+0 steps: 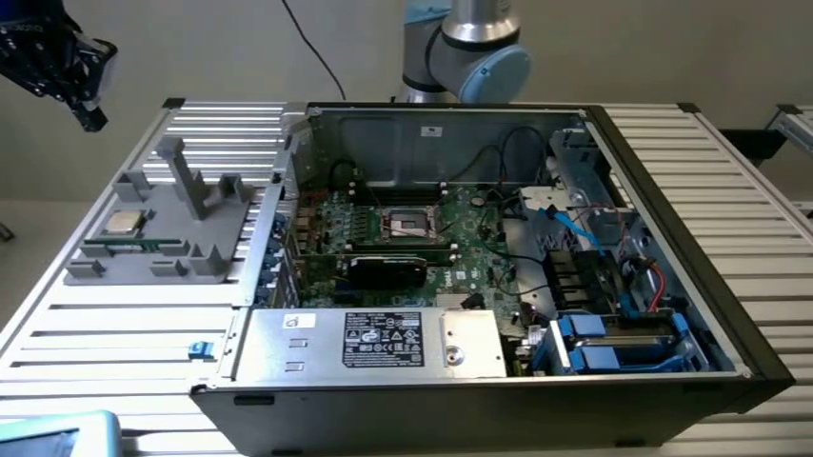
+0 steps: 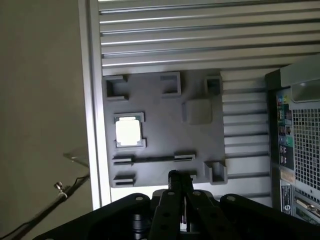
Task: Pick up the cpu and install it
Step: 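Reach for the cpu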
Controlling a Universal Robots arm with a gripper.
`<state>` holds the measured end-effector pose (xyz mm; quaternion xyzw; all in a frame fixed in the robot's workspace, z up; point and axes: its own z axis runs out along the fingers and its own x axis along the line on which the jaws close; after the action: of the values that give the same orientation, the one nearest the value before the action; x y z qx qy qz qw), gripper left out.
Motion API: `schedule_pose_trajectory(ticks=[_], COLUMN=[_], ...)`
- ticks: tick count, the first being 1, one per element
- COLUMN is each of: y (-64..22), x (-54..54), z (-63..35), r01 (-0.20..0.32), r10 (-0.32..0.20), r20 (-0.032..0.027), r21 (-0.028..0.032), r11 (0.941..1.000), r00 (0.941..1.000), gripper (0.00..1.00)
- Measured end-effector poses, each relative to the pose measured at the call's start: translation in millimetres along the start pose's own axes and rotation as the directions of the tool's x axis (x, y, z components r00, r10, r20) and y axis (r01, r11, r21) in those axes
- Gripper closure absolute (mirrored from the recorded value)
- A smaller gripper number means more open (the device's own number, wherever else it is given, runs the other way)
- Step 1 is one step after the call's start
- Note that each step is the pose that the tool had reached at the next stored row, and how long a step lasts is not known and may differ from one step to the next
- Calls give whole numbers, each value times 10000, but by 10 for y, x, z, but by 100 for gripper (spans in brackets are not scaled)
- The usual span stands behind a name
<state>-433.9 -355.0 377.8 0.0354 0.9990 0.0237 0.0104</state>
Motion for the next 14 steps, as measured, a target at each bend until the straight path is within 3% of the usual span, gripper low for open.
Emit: schedule_pose_trajectory(ticks=[8,14], y=[91,230], x=[371,607], z=[42,77], r01=[1,1], r10=[-1,-1], r20=[-1,-1], r21=[0,0], r11=[10000,10000], r00=[10000,10000], gripper=[88,88])
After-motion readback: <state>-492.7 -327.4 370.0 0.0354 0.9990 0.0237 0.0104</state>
